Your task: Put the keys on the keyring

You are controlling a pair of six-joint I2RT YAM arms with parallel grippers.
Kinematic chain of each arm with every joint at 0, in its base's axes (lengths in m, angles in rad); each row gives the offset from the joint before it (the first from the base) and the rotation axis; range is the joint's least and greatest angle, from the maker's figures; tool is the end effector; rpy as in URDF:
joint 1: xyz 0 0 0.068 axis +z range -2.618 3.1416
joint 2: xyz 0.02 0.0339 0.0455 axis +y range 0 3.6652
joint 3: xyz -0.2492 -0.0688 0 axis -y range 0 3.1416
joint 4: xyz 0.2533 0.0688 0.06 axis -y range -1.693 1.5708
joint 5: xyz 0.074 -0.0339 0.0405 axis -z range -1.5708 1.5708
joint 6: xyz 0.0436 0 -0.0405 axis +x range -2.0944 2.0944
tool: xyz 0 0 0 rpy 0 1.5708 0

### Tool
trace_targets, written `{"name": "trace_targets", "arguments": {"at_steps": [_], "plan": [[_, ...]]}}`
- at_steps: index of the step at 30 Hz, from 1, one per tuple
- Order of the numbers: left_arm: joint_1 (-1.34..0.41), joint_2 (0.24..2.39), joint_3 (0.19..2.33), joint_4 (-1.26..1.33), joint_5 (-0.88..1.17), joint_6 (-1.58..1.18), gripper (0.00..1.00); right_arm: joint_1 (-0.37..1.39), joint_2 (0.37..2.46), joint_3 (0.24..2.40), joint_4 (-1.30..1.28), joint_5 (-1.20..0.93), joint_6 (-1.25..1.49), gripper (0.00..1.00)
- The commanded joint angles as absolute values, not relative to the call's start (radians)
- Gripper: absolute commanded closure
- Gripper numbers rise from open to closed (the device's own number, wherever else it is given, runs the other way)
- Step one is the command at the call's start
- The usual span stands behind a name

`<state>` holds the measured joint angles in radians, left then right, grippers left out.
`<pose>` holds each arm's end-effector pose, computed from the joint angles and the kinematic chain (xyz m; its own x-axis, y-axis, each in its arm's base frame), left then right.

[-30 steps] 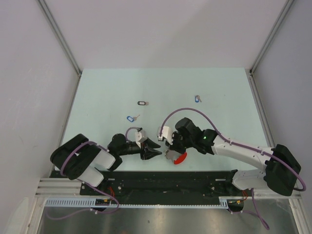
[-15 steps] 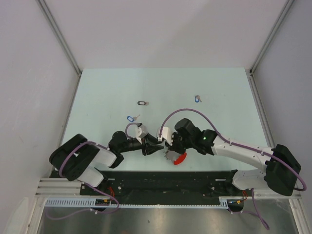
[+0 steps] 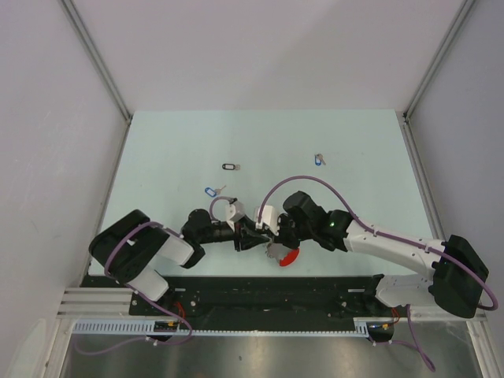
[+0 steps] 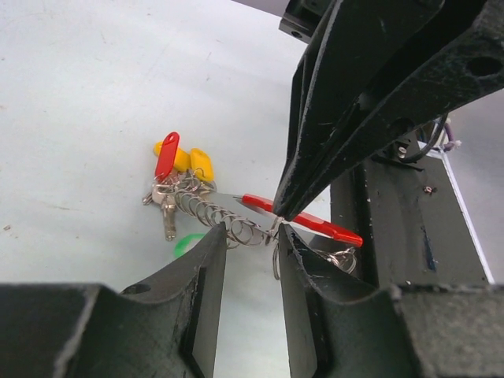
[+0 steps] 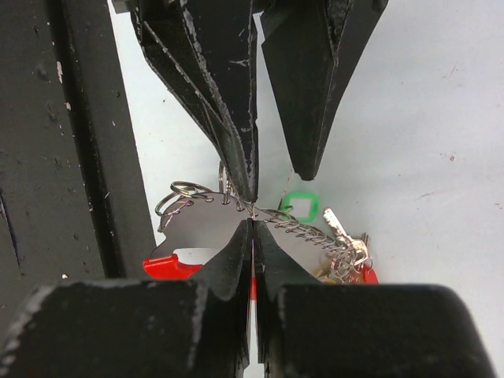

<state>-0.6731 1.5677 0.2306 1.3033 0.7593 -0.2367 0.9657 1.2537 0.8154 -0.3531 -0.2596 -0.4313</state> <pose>0.1704 -0.1742 0.1266 -0.2579 -0.0119 -0.9661 0.9563 0.1393 -0.2570 0.1494 0.2356 0.2145 0.0076 -0.6993 -0.7148 -0.9845 0.1201 -0.1280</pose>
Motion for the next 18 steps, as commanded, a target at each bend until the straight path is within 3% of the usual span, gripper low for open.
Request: {"name": "trace_targets", "arguments": {"at_steps": [1,11,18], "plan": [[-0.684,1.583,0.259,1.726,0.825,-0.252,0.62,0.973,1.230,0.821,-0.322,-0.258,-0.445,0.99],[-0.686,1.623,0.273,1.724,0.861,-0.258,0.64,0.973,1.229,0.819,-0.319,-0.256,-0.442,0.99],[-0.690,1.632,0.284,1.724,0.851,-0.253,0.83,0.973,1.233,0.821,-0.314,-0.264,-0.440,0.99]]}}
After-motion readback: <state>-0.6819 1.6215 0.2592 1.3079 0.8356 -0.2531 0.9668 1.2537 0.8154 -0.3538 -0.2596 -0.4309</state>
